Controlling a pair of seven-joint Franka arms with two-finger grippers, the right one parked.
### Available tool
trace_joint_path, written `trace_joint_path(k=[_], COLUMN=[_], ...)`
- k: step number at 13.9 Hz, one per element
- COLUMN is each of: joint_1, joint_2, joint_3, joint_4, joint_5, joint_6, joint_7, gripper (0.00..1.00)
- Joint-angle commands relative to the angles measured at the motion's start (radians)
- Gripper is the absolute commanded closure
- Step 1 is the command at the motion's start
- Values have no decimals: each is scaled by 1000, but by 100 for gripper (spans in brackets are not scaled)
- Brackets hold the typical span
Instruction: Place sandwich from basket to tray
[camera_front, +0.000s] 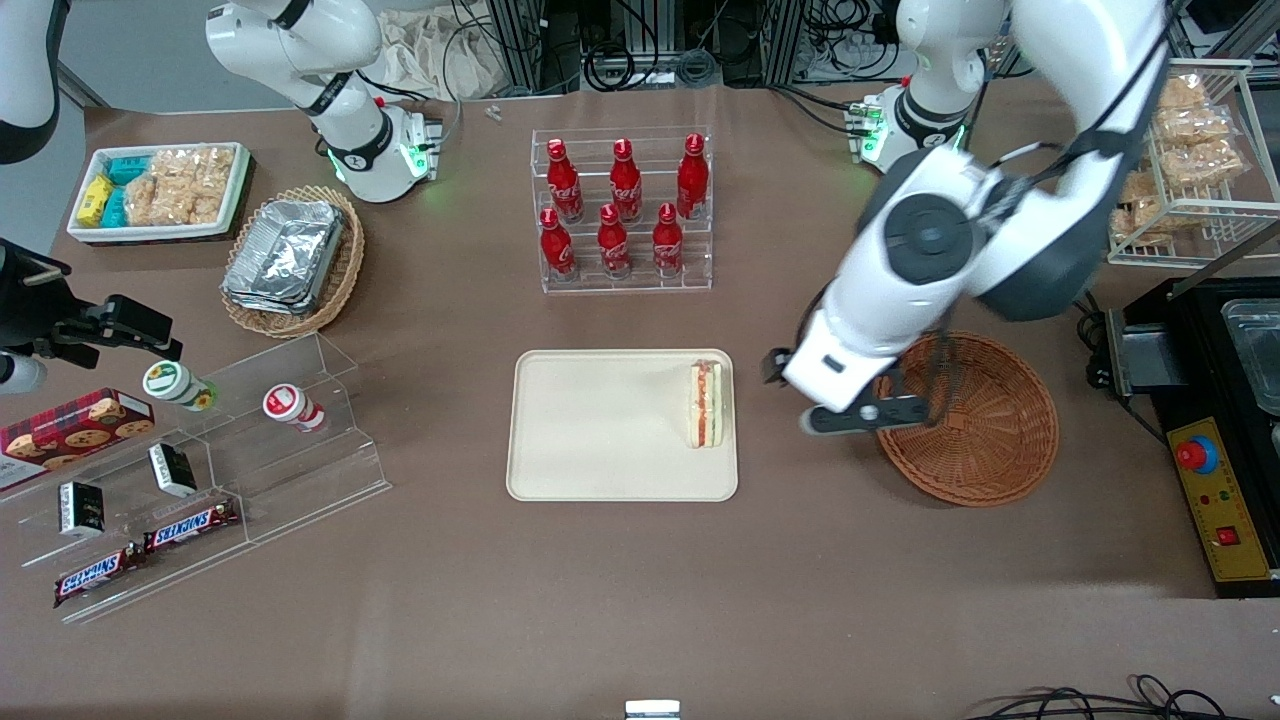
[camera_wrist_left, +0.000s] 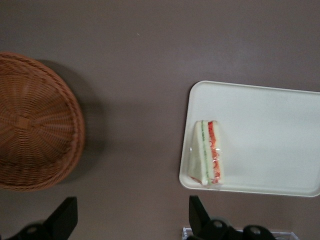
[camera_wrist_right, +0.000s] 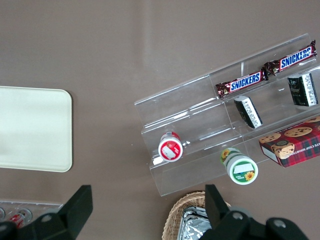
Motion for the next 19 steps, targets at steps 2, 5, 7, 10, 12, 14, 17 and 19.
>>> trace_joint_path(k=[2,5,7,10,12,14,17,19], joint_1=[68,1,-100,-177,-189,-277,-308,-308], joint_2=[-95,-167,-213,-293,-385,-442,-448,-435], joint_3=[10,162,332,531,568,669,703,701], joint_4=[58,52,41,6,-83,-143,-153,-139], joint_5=[-71,-99,-138,-217,-229,-229,-229,-231], joint_6=[-208,-248,-269,-273,-269,-267,-269,-270], joint_7=[186,266,339,441,453,453,463,456], gripper=[0,0,0,0,0,0,0,0])
